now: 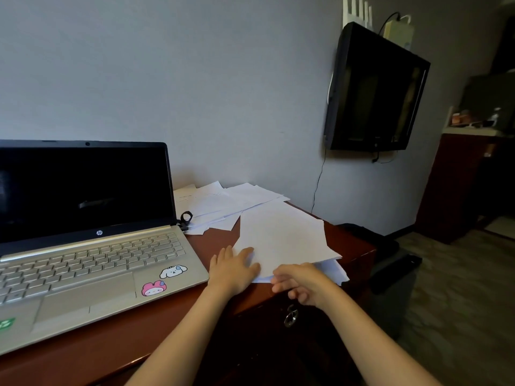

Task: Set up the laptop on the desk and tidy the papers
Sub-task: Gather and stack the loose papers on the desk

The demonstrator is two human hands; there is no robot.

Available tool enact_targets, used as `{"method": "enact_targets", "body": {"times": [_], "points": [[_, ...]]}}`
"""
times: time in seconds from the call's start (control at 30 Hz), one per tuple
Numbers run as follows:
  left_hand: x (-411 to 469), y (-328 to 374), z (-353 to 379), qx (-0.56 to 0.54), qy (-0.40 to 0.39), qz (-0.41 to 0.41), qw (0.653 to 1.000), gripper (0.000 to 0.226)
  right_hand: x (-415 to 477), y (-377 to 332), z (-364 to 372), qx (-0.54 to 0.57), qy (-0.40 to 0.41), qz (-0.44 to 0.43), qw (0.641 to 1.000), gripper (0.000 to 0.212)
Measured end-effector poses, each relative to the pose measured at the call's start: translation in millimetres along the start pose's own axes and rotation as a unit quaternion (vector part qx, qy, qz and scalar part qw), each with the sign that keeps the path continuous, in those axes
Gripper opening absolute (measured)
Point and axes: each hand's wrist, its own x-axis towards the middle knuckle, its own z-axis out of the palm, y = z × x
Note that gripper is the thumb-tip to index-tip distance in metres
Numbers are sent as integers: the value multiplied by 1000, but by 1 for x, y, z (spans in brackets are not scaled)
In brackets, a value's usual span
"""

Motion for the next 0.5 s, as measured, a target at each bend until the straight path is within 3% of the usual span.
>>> {"method": "enact_targets", "body": {"times": [0.07, 0.13, 0.27, 0.33, 0.43, 0.5], "points": [[1, 1, 0, 3, -11, 0, 1000, 54, -3, -2, -5, -28, -27, 3, 999, 30], [0, 0, 0, 7, -11, 5, 1000, 54, -4, -4, -12, 2, 6, -27, 1000, 31], [1, -1, -1, 11, -19, 9, 1000, 55, 2, -9, -27, 188, 116, -107, 969, 30], [2, -2, 0, 7, -15, 10, 1000, 55, 8, -6, -36, 244, 227, -131, 934, 29], [3, -3, 1, 5, -6, 8, 1000, 55, 17, 9, -49, 109, 461, -182, 861, 17], [2, -1, 1, 0, 1, 9, 1000, 54, 21, 21, -56, -6, 485, -171, 857, 22]]}}
